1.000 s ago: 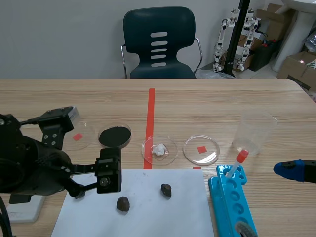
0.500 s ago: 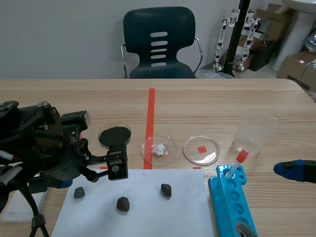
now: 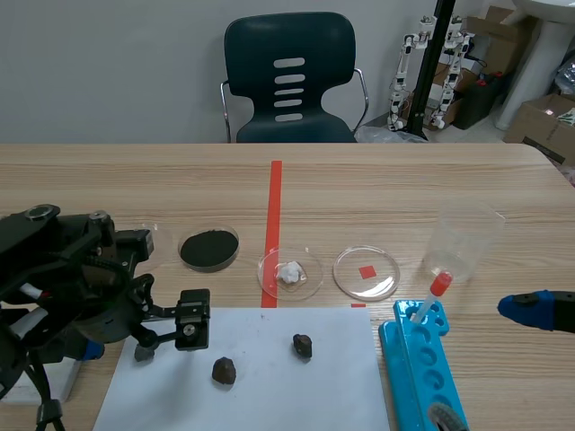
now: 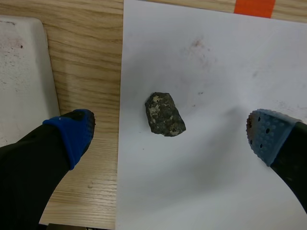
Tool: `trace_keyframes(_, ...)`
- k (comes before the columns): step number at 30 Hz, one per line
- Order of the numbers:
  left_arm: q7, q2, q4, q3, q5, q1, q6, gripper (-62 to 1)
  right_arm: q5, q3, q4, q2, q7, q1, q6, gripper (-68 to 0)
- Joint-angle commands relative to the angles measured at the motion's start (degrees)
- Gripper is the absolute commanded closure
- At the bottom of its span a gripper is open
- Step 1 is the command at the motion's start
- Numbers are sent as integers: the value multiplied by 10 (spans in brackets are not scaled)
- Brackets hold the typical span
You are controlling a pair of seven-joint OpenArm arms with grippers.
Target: Pick up the left mineral with the left hand
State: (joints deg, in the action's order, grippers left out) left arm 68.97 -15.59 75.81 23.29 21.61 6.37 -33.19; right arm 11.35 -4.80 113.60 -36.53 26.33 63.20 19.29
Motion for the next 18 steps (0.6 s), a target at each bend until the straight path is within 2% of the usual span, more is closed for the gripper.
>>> trace_keyframes(1,-5,-3,6,7,-3,8,0,-623,4,0,3,0,6,-3,0,-587)
trace_keyframes(18,-14,-5,-2,25,-2,13,4,-623,4,0,3,0,6,-3,0,-587)
